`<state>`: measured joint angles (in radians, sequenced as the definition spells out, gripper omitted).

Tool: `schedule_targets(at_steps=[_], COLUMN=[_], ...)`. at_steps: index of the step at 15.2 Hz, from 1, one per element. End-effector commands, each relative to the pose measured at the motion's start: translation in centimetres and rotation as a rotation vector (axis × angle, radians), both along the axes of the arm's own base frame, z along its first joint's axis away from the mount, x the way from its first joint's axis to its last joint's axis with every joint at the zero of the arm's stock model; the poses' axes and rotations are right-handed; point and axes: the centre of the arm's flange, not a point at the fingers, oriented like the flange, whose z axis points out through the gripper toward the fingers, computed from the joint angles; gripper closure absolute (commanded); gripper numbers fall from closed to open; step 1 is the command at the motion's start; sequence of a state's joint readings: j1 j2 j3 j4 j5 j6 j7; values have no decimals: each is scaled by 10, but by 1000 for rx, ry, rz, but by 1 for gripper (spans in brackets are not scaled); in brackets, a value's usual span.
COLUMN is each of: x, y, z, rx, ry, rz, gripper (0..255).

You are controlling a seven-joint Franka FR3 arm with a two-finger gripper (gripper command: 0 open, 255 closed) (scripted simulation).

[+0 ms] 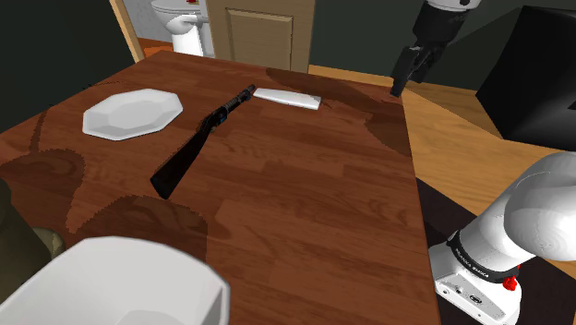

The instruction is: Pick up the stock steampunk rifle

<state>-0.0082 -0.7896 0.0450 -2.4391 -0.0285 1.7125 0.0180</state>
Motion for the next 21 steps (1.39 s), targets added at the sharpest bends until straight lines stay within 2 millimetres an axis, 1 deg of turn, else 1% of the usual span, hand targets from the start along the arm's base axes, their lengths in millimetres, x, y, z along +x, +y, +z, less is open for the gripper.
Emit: schedule_targets(at_steps=[1,6,11,16,21], x=[0,24,55,94,140], y=[0,60,117,169,215], z=[0,-9,-17,-25,-33], rx=[0,21,42,63,84], ry=[0,23,47,70,94], rz=[0,-139,-278,-417,-556], gripper=[0,0,0,0,0])
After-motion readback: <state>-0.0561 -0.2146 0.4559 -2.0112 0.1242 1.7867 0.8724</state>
